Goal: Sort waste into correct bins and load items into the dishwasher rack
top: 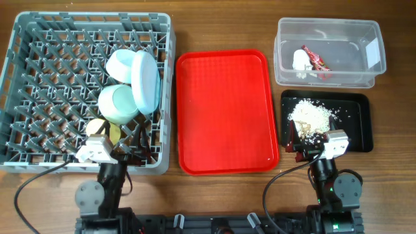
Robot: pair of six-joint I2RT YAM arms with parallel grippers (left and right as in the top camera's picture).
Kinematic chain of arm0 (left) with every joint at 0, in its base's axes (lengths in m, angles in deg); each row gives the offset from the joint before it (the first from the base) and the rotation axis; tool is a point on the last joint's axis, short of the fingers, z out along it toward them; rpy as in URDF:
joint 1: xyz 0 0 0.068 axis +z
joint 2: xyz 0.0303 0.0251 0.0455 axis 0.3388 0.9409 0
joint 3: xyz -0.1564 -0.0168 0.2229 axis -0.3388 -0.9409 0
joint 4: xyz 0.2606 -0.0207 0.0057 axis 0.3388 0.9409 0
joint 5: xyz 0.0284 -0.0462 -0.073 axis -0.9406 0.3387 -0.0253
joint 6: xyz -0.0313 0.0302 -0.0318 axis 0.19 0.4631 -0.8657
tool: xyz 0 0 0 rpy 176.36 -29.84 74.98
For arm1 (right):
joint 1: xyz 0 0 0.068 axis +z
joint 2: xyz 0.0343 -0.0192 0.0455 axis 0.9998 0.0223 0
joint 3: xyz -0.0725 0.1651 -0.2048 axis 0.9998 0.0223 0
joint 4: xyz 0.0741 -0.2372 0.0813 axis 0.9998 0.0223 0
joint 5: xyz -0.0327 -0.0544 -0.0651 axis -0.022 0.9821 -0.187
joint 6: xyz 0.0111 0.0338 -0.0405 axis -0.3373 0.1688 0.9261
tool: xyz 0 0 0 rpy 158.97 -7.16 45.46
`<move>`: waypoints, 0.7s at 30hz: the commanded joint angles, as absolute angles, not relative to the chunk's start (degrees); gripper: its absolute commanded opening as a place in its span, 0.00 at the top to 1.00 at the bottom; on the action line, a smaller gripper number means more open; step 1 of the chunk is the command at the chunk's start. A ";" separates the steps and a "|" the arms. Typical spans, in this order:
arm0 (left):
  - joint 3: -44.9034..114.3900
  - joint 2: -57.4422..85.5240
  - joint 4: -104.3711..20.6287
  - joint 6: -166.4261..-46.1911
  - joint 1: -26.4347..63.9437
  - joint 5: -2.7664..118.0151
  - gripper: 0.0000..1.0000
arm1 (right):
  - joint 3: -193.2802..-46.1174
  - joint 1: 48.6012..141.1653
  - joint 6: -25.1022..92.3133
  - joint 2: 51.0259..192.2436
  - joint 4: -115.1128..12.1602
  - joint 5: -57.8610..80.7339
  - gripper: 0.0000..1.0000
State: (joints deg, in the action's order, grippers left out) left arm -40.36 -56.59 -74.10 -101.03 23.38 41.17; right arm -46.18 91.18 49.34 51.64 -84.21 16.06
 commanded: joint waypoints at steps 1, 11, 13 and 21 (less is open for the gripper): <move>-44.82 -57.44 -80.39 -97.38 23.66 41.97 0.00 | -46.12 90.89 50.11 51.14 -84.38 15.16 0.00; -44.82 -57.29 -72.55 -97.47 23.68 39.55 0.00 | -46.12 90.89 50.11 51.14 -84.38 15.18 0.00; -44.82 -57.27 -72.55 -97.47 23.68 39.55 0.00 | -46.12 90.89 50.11 51.14 -84.38 15.18 0.00; -44.82 -57.27 -72.55 -97.47 23.68 39.55 0.00 | -46.12 90.89 50.13 51.14 -84.38 15.18 0.00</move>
